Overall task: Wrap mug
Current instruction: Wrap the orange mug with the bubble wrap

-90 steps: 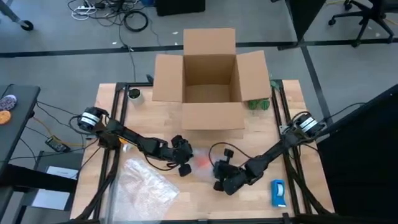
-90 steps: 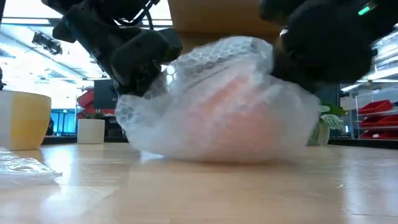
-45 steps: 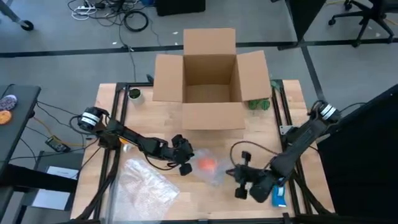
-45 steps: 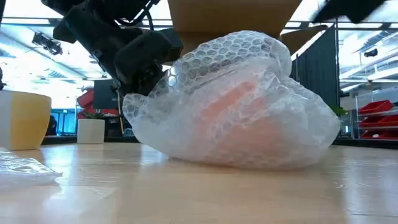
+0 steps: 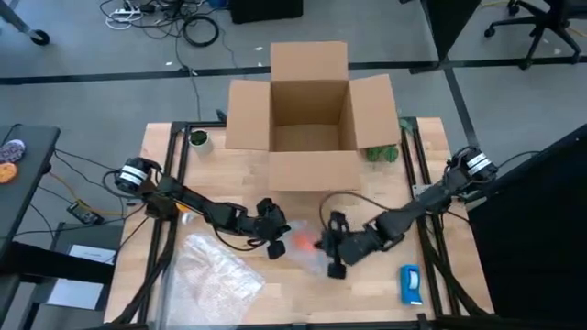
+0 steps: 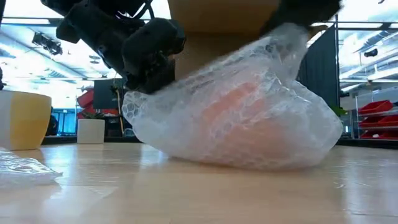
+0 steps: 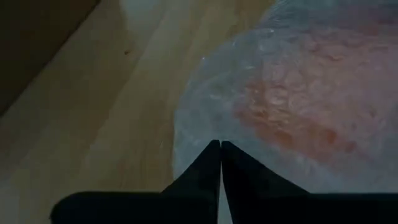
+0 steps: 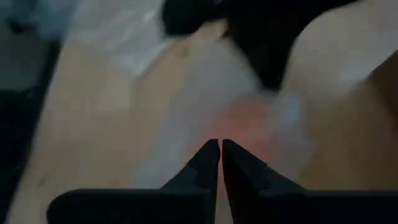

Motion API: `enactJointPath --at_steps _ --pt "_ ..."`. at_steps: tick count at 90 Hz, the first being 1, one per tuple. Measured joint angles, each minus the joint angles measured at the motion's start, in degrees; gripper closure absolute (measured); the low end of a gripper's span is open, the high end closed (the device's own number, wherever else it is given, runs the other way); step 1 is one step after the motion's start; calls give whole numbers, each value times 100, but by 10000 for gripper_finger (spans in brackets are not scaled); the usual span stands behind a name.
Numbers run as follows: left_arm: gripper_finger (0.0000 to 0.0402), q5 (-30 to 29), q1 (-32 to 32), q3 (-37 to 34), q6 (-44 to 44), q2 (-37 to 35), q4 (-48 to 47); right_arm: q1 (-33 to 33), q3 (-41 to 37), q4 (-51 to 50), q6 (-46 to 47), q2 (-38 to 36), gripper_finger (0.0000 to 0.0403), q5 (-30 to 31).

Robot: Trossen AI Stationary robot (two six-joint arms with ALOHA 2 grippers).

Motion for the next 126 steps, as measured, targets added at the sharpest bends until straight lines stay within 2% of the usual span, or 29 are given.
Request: enactJointPath --at_steps 18,37,67,78,91,100,116,126 --pt "402 0 11 -2 15 0 23 403 0 -245 585 107 403 16" --pt "402 -2 2 -9 127 4 472 382 -2 19 601 823 403 273" --pt "401 -160 -94 -9 21 117 571 92 -2 1244 220 1860 403 2308" --pt "401 -354 -109 -12 -87 358 771 -130 0 2044 -169 2213 402 2715" --pt "401 -357 -111 -12 -152 425 657 -217 2 2150 -403 2159 402 2554" --pt "401 -363 -125 6 -150 366 464 -131 -2 1595 -308 1875 402 2206" --pt "401 60 -130 -18 -17 420 321 22 -7 801 97 1301 403 1436" --pt "402 -1 -138 -13 -15 397 254 95 -7 313 323 1016 403 934"
